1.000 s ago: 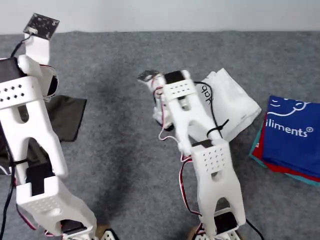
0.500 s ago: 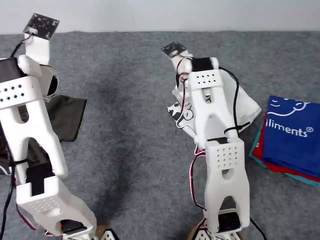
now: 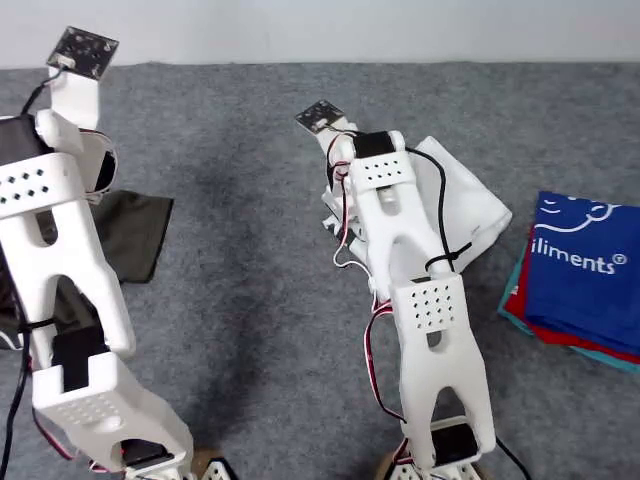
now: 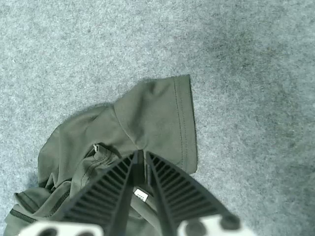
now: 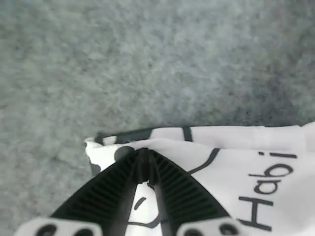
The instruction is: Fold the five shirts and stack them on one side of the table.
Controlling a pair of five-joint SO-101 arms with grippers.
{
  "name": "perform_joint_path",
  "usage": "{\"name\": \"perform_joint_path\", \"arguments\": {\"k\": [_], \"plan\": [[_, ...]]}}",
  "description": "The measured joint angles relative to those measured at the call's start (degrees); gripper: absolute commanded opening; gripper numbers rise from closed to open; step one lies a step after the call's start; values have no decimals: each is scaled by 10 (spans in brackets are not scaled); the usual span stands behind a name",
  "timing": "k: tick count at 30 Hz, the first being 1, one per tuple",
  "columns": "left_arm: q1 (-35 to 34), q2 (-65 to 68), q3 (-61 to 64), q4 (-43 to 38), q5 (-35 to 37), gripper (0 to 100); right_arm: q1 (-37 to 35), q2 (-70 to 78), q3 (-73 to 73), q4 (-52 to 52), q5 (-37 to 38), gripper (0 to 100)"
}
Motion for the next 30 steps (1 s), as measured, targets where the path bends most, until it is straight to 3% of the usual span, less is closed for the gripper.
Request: {"name": "perform_joint_path", "arguments": {"k": [6,13,20,26,30], "plan": [[0,0,0,0,0,15,43,0,-119,24,4,9],[0,0,0,0,0,15,129,76,-152,-105,88,9],[0,0,0,0,0,15,157,149,-152,-206,104,9],[0,0,0,0,0,15,149,150,-251,-120,104,9],[0,0,0,0,0,15,102,149,-324,-32,104,9]]}}
